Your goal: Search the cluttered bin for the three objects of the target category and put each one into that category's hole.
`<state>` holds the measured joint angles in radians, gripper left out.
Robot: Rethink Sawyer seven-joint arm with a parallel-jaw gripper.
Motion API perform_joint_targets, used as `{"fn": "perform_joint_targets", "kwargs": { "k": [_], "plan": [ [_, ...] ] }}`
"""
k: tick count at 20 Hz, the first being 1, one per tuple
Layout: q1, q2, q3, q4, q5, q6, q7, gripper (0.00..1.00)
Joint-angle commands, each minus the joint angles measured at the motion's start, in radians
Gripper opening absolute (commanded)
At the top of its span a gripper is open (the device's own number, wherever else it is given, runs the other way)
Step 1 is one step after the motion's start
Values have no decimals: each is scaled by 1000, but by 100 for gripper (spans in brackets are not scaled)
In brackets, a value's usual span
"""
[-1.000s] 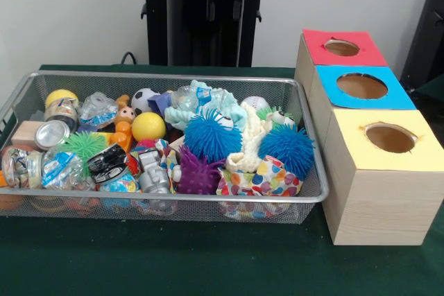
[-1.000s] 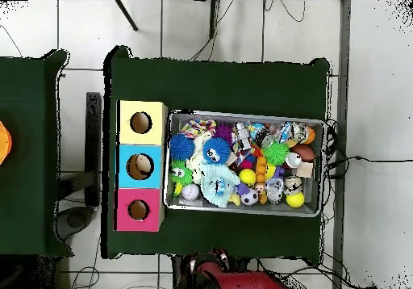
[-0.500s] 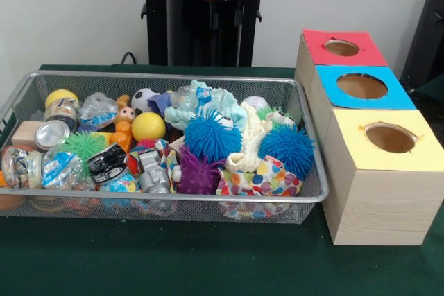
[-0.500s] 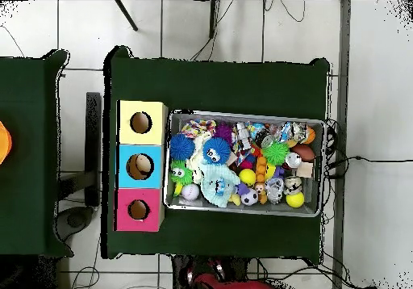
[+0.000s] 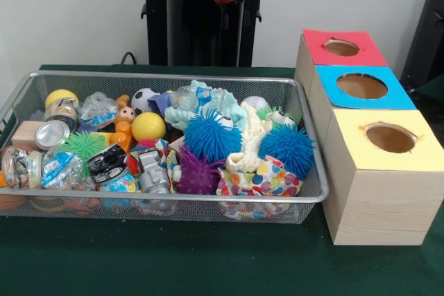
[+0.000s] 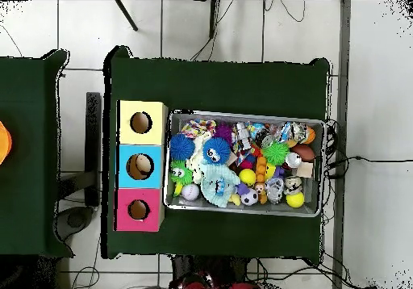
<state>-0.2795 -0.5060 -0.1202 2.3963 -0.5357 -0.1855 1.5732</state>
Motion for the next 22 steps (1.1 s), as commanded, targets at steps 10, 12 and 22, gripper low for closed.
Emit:
{"fn": "perform_joint_targets", "kwargs": {
  "k": [10, 12, 22],
  "plan": [
    [-68, 342, -2, -292, 21, -217, 170, 100],
    [-91, 358, -4, -316, 4, -214, 150, 100],
    [-140, 342, -10, -311, -60, -194, 112, 100]
  ]
}}
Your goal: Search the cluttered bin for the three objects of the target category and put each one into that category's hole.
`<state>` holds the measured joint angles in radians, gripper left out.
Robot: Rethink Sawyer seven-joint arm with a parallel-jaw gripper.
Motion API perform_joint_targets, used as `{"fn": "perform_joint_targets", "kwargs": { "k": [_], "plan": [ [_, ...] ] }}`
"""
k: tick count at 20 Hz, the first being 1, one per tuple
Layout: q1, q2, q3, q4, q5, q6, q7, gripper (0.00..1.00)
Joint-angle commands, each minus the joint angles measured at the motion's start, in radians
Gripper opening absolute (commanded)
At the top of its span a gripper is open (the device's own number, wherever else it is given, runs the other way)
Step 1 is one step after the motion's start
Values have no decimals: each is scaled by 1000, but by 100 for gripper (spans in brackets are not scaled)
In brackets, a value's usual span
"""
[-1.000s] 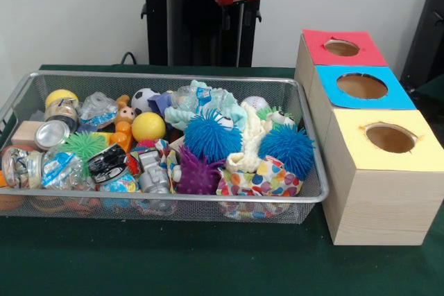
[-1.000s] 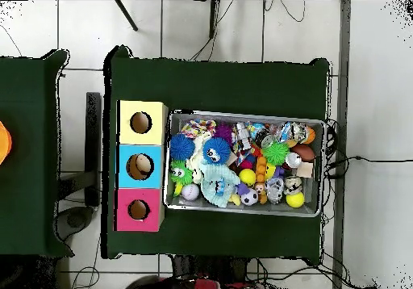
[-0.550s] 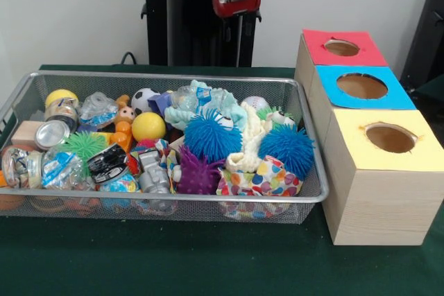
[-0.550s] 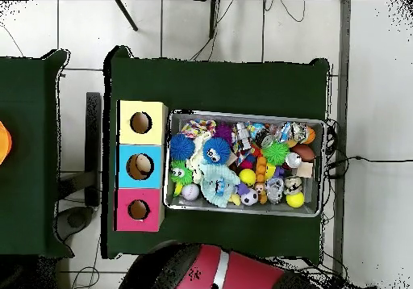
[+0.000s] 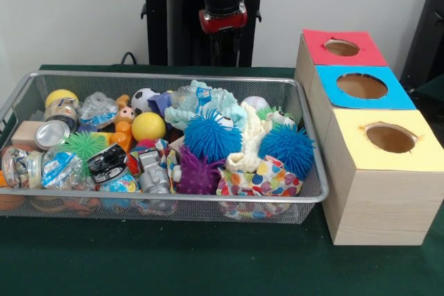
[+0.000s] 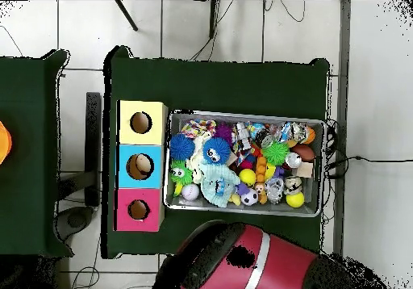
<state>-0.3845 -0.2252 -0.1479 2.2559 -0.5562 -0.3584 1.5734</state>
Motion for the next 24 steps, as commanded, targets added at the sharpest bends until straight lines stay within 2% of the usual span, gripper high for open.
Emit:
{"fn": "perform_joint_targets", "kwargs": {
  "k": [1, 7, 19, 24],
  "plan": [
    [-38, 61, 17, -171, -45, -19, 111, 100],
    [-49, 95, 13, -204, -61, -33, 114, 100],
    [-68, 118, 0, -242, -95, -27, 115, 100],
    [-40, 55, -2, -193, -75, -2, 126, 100]
  ]
}}
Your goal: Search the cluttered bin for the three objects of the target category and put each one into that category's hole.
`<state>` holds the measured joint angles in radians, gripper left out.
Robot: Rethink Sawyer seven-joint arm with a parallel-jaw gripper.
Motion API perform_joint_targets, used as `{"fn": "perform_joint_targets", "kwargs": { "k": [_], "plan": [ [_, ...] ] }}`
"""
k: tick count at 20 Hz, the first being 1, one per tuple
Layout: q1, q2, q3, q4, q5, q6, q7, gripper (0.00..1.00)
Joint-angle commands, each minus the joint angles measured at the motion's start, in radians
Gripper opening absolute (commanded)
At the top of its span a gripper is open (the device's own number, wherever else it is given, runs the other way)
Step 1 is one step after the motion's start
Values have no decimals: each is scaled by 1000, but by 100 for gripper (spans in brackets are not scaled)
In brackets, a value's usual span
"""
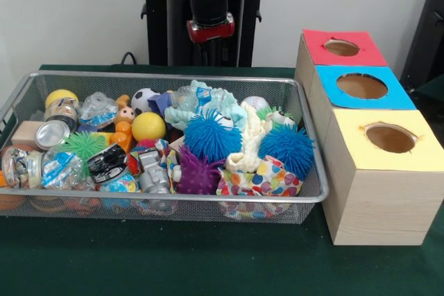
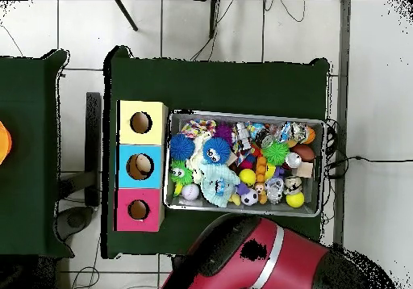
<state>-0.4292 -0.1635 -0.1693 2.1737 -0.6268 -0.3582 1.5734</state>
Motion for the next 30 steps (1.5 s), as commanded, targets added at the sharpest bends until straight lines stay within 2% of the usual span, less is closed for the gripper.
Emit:
{"fn": "perform_joint_targets", "kwargs": {
  "k": [1, 4, 7, 10, 20, 24, 30],
  "plan": [
    [8, -28, 19, -96, -3, 6, 127, 100],
    [4, -33, 19, -87, -1, 6, 133, 100],
    [-9, 74, 15, -150, 6, -36, 140, 100],
    [-12, 137, 0, -194, 11, -78, 140, 100],
    [-4, 167, -21, -214, 3, -108, 134, 100],
    [4, 209, -27, -234, 15, -130, 139, 100],
    [20, 216, -41, -226, 20, -166, 142, 100]
  ]
}}
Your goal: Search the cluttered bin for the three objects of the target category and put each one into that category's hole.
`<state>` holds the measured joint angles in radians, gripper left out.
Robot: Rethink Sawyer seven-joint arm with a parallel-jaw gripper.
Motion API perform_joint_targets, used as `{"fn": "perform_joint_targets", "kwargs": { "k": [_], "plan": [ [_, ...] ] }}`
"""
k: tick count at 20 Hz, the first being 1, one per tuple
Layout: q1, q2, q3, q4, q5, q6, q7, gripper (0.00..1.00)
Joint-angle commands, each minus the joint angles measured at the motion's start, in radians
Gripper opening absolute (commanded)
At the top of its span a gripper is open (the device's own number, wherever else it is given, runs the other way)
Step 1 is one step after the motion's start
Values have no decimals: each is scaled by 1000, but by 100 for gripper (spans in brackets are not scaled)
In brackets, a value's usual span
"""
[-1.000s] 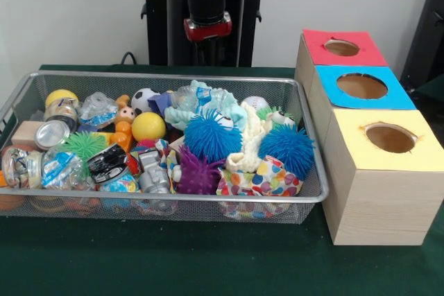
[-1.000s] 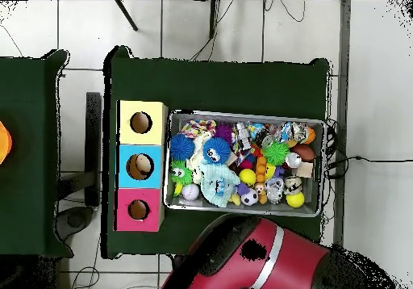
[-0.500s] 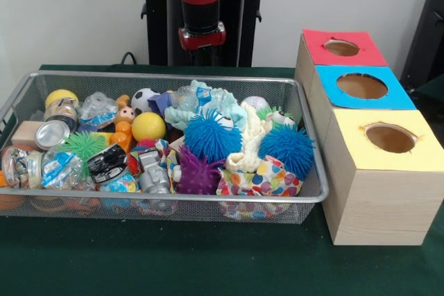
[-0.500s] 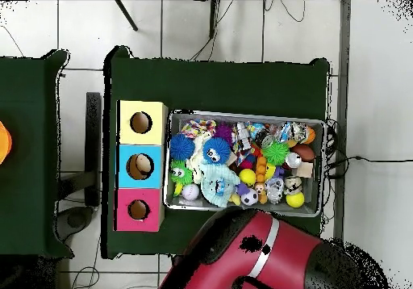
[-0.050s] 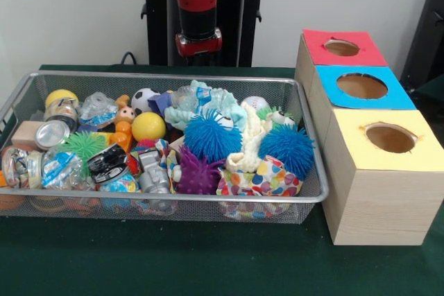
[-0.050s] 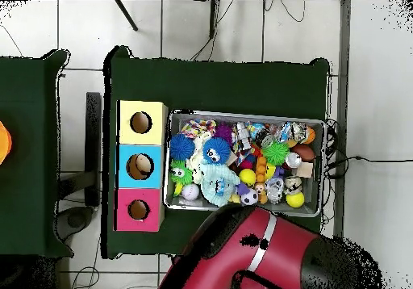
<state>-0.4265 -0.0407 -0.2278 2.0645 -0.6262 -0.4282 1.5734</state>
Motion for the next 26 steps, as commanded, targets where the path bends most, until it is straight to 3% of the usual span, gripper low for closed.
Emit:
{"fn": "perform_joint_targets", "kwargs": {
  "k": [1, 4, 13, 26],
  "plan": [
    [19, 92, 18, -117, 20, -94, 143, 100],
    [21, 106, 21, -134, 26, -91, 142, 100],
    [23, 239, 41, -255, 50, -121, 145, 100],
    [31, 319, 57, -354, 69, -138, 155, 100]
  ]
}}
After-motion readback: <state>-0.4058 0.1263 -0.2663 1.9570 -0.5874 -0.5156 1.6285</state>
